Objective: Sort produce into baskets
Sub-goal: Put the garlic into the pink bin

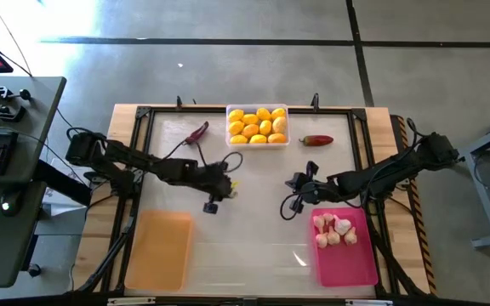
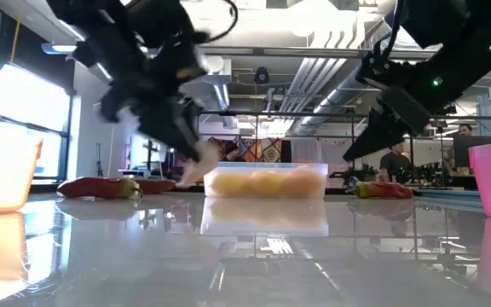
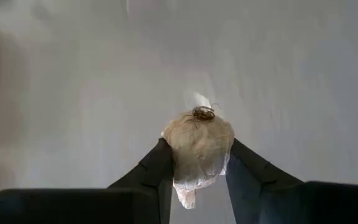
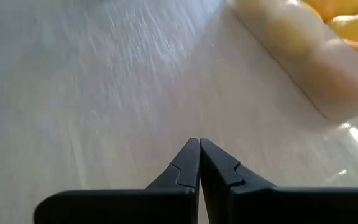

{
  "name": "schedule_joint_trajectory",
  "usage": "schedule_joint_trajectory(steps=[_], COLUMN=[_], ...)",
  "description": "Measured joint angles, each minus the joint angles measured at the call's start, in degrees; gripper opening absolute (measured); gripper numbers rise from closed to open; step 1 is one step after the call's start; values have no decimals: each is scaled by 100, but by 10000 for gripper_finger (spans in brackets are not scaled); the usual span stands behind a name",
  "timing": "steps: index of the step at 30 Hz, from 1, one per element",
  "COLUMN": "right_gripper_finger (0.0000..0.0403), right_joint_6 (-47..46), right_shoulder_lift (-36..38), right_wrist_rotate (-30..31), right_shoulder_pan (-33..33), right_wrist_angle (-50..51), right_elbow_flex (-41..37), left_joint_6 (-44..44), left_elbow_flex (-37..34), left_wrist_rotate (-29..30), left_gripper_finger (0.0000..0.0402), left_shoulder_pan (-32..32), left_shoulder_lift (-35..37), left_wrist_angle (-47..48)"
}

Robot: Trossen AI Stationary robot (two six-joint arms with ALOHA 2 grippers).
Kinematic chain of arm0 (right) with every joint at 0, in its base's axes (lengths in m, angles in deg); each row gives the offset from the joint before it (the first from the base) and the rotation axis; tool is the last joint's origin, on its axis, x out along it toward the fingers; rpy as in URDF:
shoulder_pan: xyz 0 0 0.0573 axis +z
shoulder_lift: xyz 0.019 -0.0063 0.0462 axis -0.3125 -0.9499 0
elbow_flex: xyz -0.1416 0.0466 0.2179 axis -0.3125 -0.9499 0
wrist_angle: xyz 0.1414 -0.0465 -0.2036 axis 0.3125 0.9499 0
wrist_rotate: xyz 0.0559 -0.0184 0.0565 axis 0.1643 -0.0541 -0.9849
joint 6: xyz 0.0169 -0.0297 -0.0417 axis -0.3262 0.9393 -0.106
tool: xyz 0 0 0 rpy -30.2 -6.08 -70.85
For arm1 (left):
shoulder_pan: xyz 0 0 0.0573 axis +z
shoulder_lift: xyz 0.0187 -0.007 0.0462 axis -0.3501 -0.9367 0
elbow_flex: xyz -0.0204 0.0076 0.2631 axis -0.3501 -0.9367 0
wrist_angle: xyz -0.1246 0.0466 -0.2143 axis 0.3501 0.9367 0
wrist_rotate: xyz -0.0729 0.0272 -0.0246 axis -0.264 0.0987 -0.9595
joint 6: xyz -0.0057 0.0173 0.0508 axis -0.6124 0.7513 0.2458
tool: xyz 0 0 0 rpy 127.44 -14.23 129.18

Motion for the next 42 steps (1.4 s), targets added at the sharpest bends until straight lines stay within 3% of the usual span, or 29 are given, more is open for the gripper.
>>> schedule_joint_trajectory(steps=[8, 15, 23, 30, 42], right_gripper_finger=[0, 18, 89, 142, 154], right_joint_6=[573, 1491, 1706, 1781, 2098], right_shoulder_lift=[0, 0, 0, 0, -127], right_wrist_rotate=[-205, -604, -1780, -2084, -2361], right_shoulder_pan=[-29, -285, -939, -1209, -1200], right_wrist_angle=[-1191, -2125, -3263, -3526, -3864], right_elbow_flex=[0, 0, 0, 0, 2], left_joint_6=[0, -271, -283, -373, -377], left_elbow_flex=[-488, -887, -904, -904, -904], left_wrist_rotate=[-1529, -2274, -2493, -2616, -2616], left_gripper_finger=[92, 92, 91, 91, 91], left_shoulder_pan=[496, 935, 1222, 1398, 1338], left_shoulder_lift=[2, 2, 2, 2, 2], left_wrist_angle=[-3236, -5062, -5514, -5620, -5676])
